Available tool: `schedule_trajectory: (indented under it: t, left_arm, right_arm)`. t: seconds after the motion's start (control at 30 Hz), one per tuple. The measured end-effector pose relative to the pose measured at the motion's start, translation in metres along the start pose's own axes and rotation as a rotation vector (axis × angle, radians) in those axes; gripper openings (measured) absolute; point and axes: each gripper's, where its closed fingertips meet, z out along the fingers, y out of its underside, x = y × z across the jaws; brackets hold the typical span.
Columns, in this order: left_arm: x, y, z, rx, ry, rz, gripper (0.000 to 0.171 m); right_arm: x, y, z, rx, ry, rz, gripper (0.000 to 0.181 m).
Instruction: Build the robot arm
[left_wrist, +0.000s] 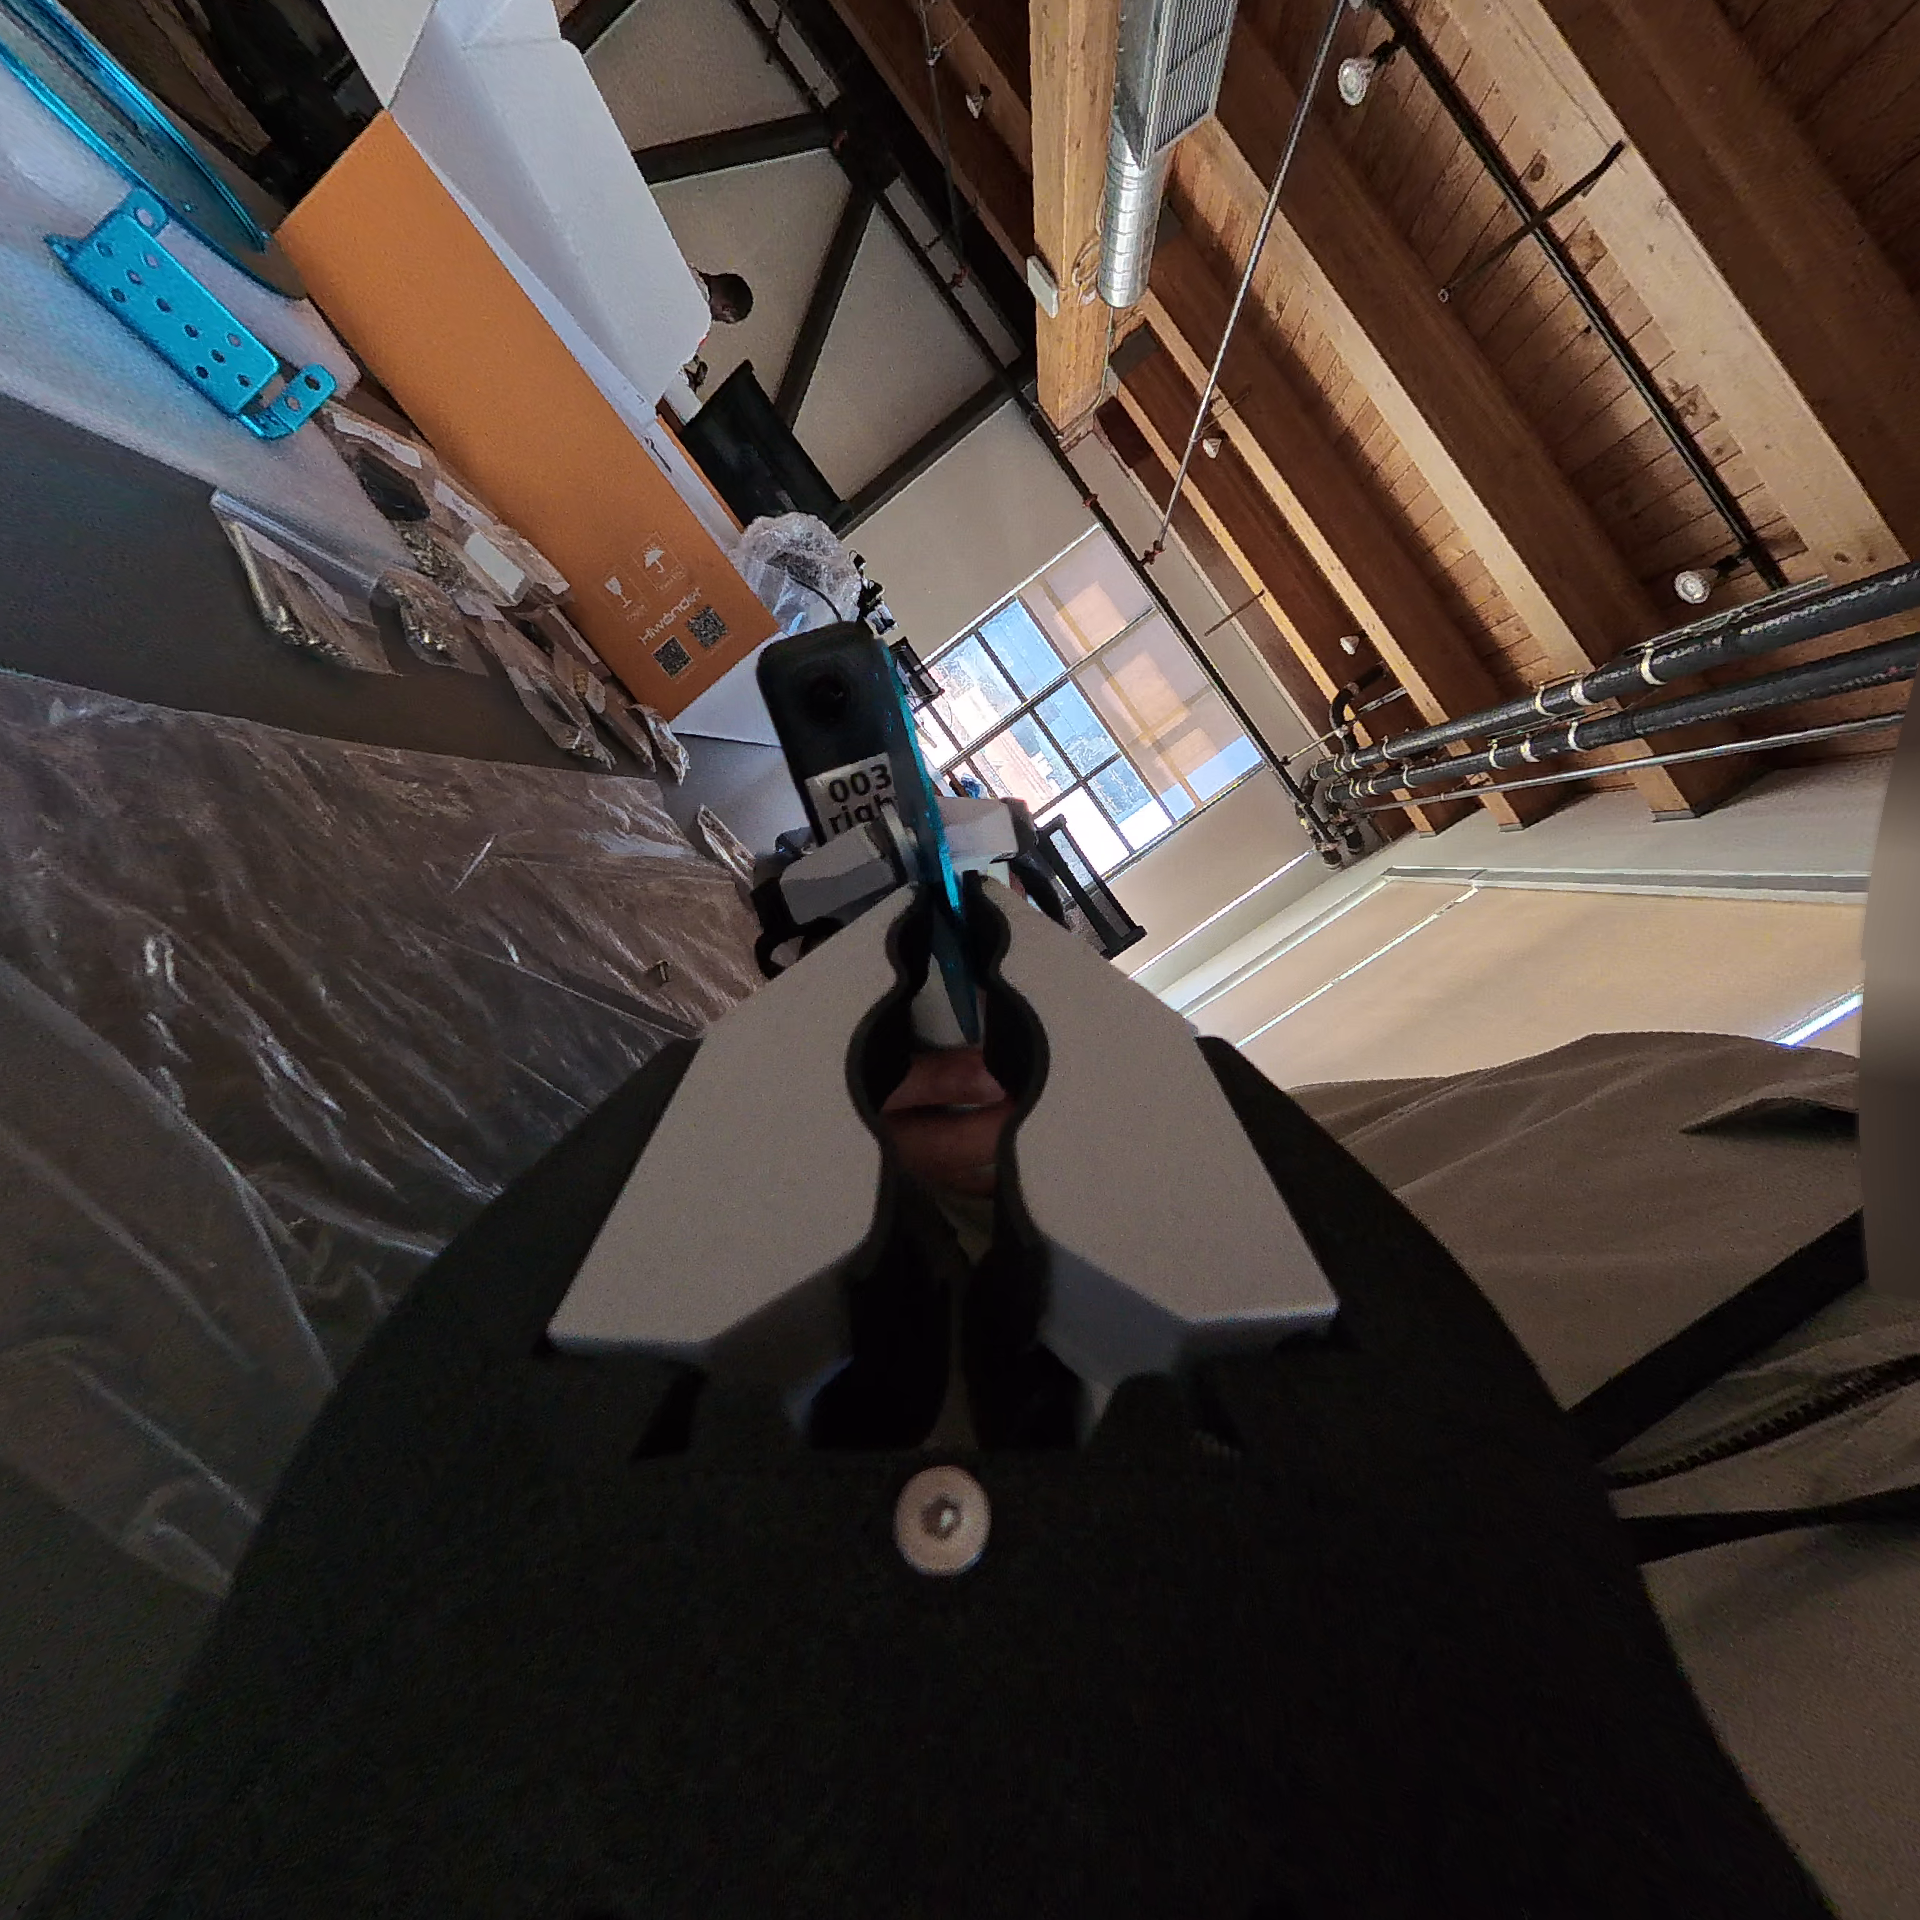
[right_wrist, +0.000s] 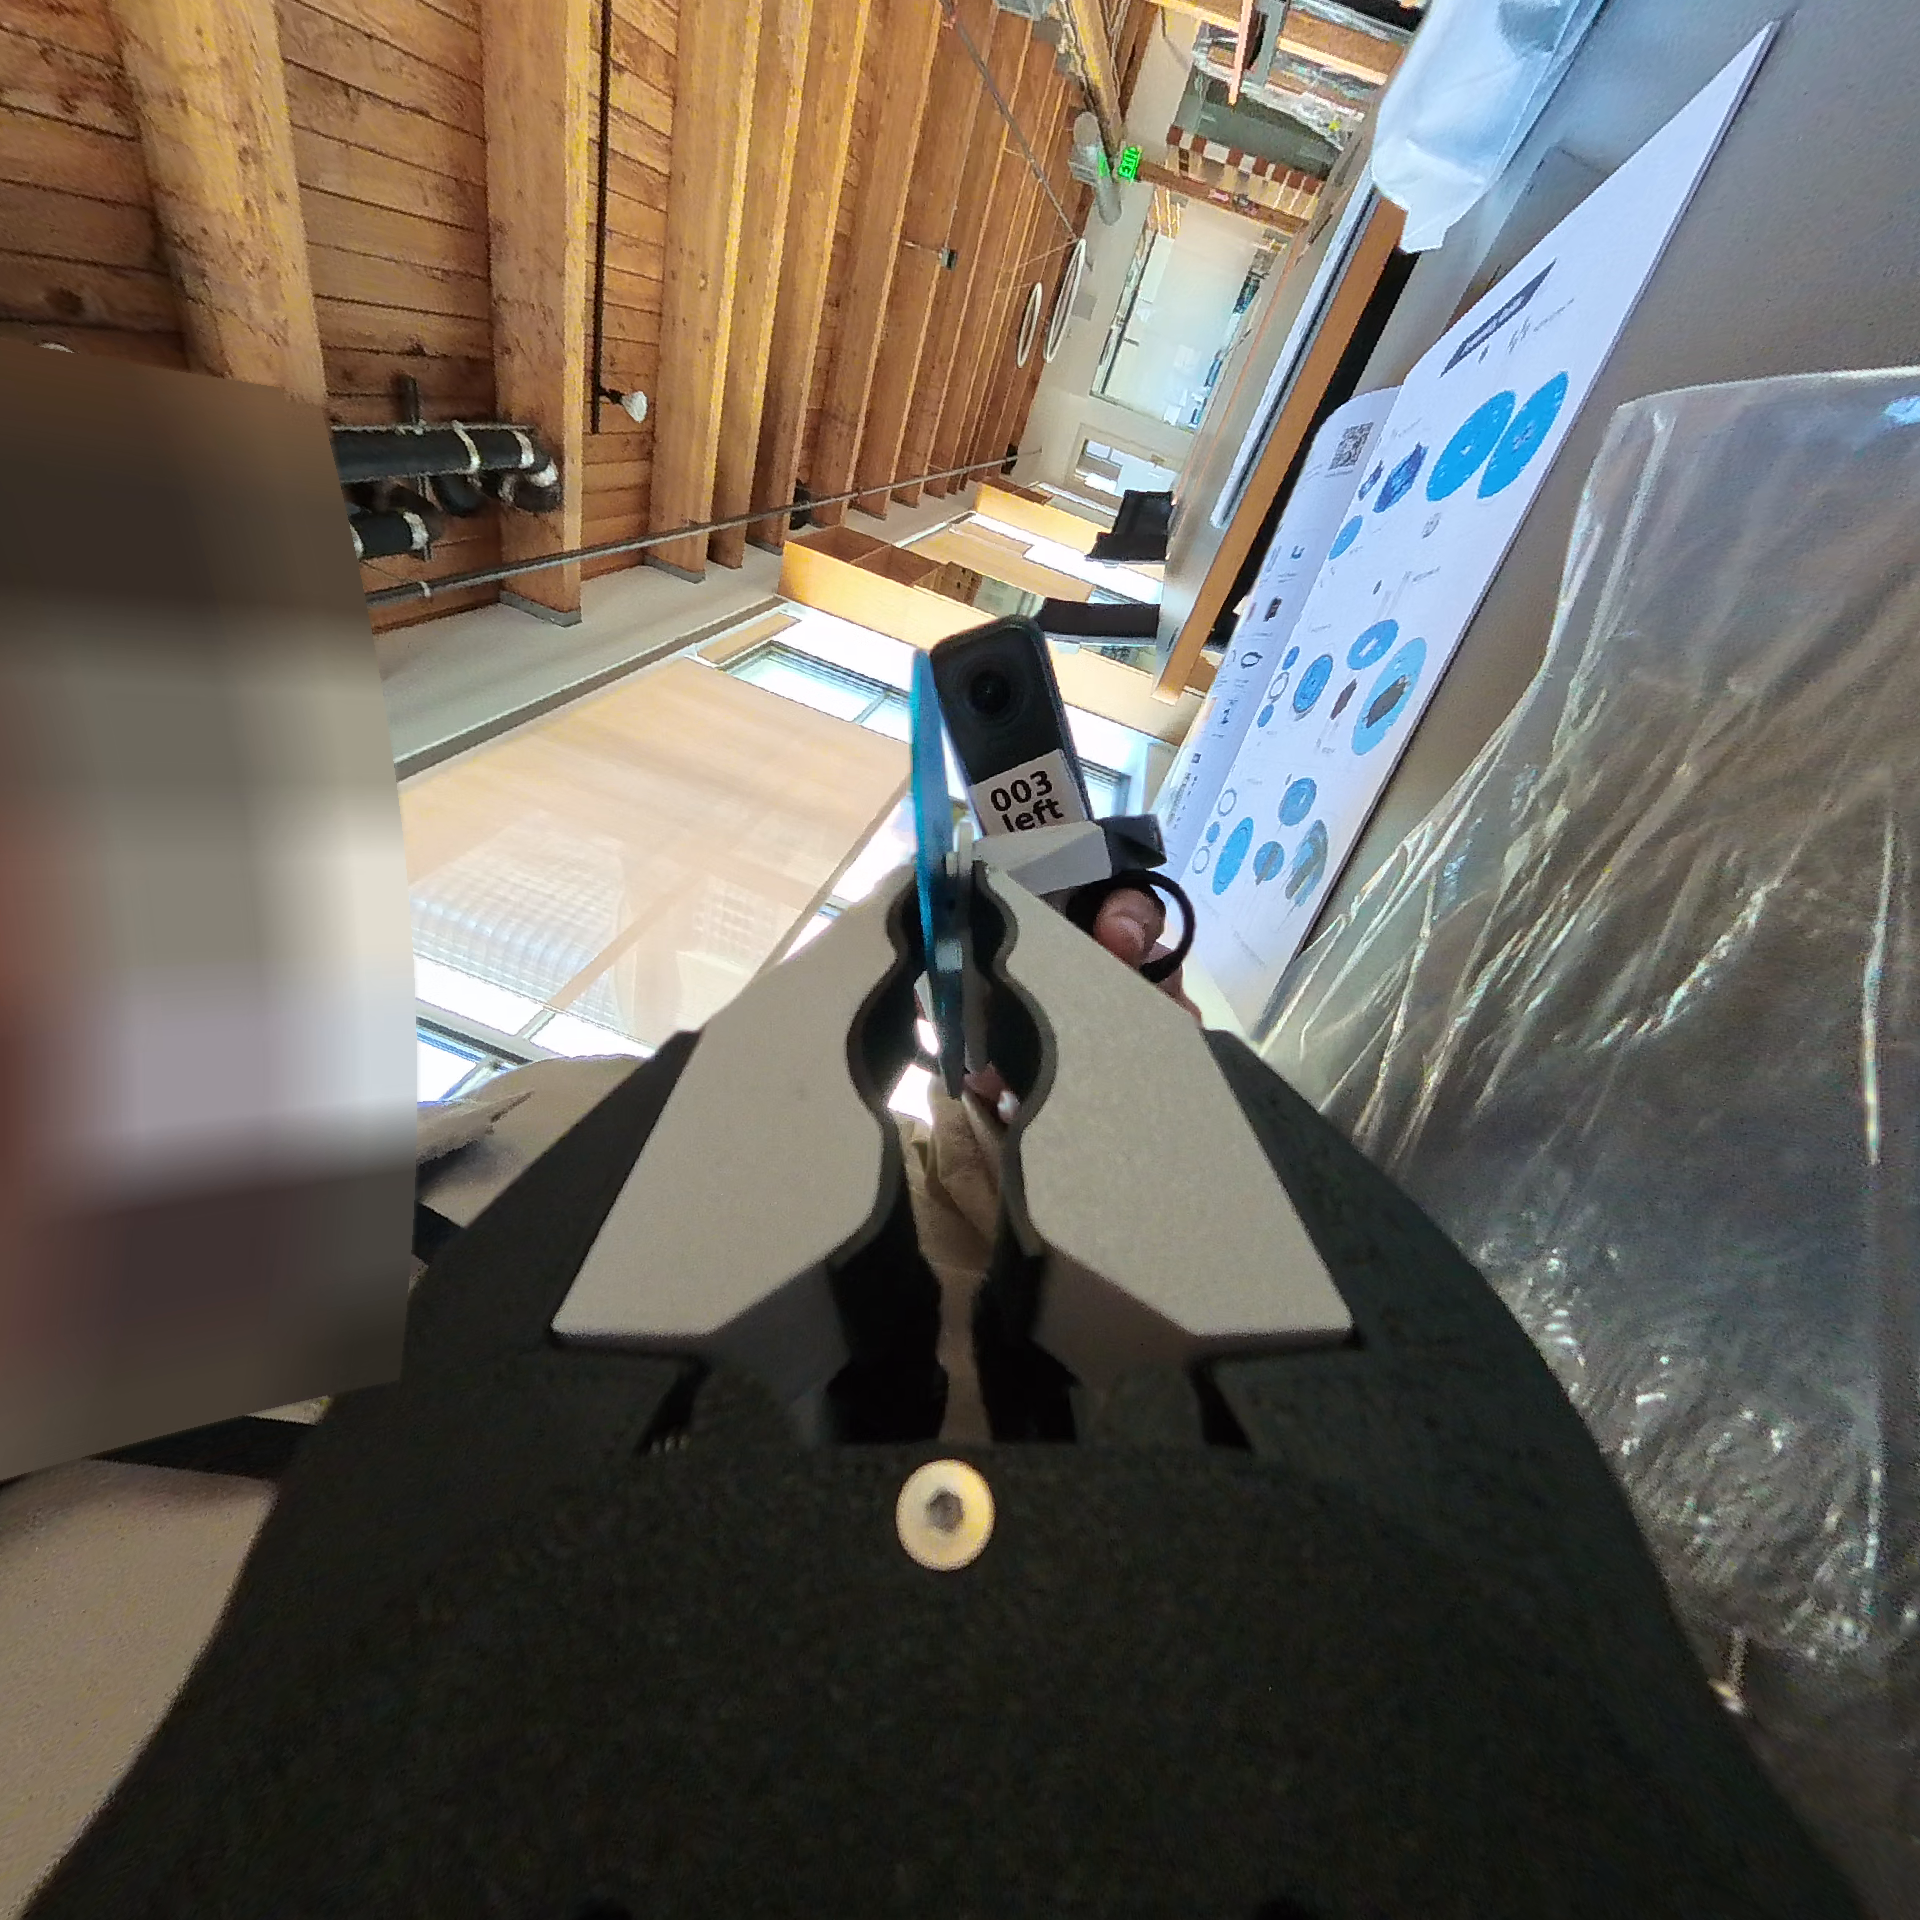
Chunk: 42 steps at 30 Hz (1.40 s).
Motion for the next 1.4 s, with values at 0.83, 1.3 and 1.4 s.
schedule_trajectory:
  t: [0.83, 1.3, 1.4]
  left_arm:
    - [-0.011, 0.008, 0.004, -0.003, -0.126, 0.022, 0.013]
    - [-0.017, 0.014, 0.004, -0.093, -0.101, -0.135, 0.004]
    - [-0.015, 0.012, 0.005, -0.117, -0.065, -0.182, 0.003]
  right_arm:
    - [0.003, 0.006, 0.003, -0.029, 0.029, -0.063, 0.004]
    - [0.016, 0.004, -0.005, -0.103, 0.164, -0.158, 0.005]
    - [0.013, 0.003, -0.005, -0.091, 0.126, -0.120, 0.005]
